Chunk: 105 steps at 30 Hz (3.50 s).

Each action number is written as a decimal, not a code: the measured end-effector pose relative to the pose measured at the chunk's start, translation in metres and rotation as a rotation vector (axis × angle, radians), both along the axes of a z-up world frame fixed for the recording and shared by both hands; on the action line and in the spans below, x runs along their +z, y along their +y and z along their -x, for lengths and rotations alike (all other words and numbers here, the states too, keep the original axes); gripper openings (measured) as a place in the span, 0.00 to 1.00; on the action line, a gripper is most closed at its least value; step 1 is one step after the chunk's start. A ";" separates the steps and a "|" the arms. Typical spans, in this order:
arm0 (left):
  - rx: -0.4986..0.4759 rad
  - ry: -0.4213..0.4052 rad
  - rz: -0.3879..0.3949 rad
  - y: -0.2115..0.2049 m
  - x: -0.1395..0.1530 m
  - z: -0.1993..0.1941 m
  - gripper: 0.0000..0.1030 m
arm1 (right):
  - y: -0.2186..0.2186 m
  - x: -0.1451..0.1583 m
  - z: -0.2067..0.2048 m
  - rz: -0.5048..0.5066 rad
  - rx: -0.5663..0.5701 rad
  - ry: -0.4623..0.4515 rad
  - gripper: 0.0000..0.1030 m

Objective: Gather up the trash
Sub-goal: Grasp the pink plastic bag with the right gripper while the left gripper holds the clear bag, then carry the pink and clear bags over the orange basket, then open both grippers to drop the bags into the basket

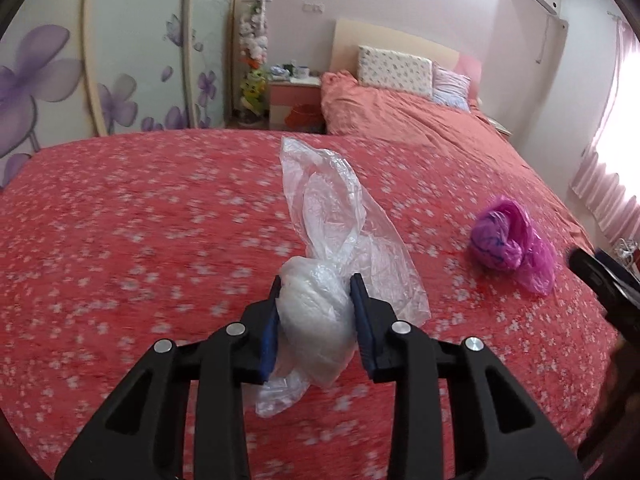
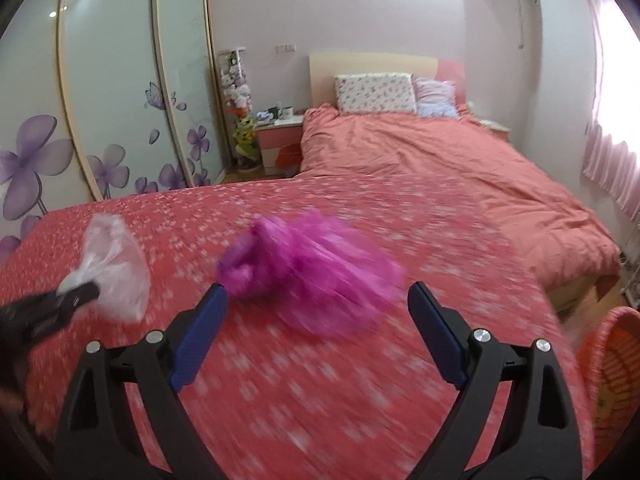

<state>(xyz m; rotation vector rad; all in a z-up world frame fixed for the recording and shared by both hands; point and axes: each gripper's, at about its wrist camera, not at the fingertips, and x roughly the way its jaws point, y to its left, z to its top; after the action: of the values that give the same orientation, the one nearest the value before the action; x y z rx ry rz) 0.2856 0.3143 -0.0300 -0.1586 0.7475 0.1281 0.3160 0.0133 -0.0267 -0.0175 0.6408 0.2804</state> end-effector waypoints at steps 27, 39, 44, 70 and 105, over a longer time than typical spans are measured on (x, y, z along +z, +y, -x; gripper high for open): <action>-0.083 -0.034 0.016 -0.066 0.010 0.017 0.32 | -0.060 -0.021 0.011 0.079 -0.044 0.107 0.27; -0.185 -0.063 -0.002 -0.141 0.027 0.036 0.32 | -0.146 -0.001 0.083 -0.014 -0.075 0.018 0.21; -0.225 -0.079 -0.009 -0.168 0.032 0.040 0.32 | -0.173 0.008 0.105 -0.031 -0.097 -0.020 0.21; -0.489 -0.143 0.048 -0.304 0.041 0.059 0.32 | -0.304 0.015 0.179 -0.070 -0.322 -0.127 0.21; -0.728 -0.083 0.129 -0.441 0.018 0.059 0.32 | -0.406 -0.004 0.198 -0.100 -0.522 -0.121 0.22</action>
<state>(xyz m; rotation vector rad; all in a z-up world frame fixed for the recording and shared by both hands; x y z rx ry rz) 0.2263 -0.1268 -0.0124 -0.0065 0.6909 -0.6160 0.1182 -0.3932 -0.0308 0.2249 0.4900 -0.1921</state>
